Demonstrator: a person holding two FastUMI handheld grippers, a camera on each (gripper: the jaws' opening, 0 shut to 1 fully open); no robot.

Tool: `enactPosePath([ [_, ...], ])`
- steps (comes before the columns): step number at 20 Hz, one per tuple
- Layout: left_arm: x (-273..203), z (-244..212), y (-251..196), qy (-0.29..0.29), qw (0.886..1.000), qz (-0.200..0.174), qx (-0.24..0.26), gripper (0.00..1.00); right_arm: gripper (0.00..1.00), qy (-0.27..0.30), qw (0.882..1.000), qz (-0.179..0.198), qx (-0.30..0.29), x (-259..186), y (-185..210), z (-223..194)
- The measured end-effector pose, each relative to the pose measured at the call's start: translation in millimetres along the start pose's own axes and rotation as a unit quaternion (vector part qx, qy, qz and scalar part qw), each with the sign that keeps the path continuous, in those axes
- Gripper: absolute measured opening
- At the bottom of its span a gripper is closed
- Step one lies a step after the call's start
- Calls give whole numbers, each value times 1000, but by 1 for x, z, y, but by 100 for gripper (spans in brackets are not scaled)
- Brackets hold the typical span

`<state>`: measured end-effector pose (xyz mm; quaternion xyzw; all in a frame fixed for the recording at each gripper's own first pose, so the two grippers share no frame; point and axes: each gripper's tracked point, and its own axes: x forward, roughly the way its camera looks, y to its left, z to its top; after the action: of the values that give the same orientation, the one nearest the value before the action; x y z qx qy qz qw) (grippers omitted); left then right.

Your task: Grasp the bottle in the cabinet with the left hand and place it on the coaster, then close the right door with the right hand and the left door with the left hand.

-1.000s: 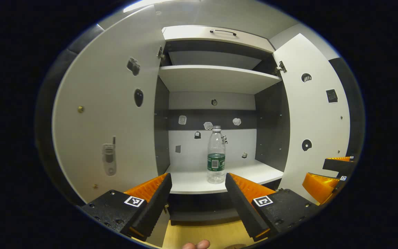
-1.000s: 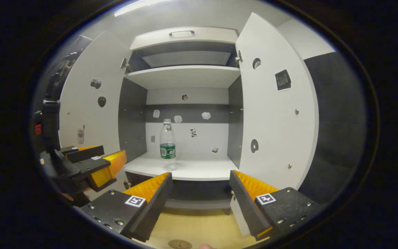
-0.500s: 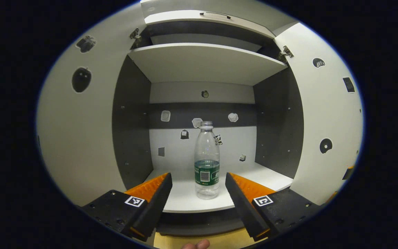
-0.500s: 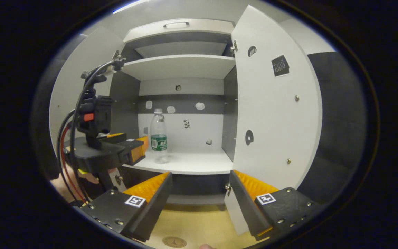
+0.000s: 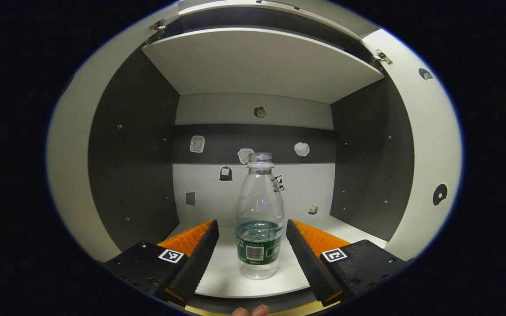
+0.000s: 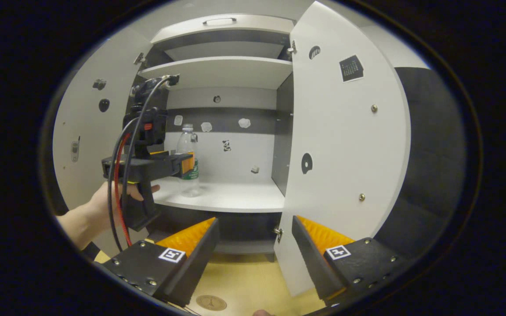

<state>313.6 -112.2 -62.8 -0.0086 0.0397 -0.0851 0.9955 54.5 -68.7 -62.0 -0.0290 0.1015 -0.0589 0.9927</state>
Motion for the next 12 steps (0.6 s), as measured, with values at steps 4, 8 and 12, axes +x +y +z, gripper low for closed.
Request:
enactPosePath([
  [4,23,-4,2,2,1000,5,-4,99,100,3,1000,-6,-5,-2,-5,1],
  [8,30,-3,0,1,1000,5,1,97,100,7,1000,-13,-3,-8,-15,-1],
  [12,17,6,-7,-7,1000,-2,-2,82,100,2,1000,-12,7,-12,-20,2],
])
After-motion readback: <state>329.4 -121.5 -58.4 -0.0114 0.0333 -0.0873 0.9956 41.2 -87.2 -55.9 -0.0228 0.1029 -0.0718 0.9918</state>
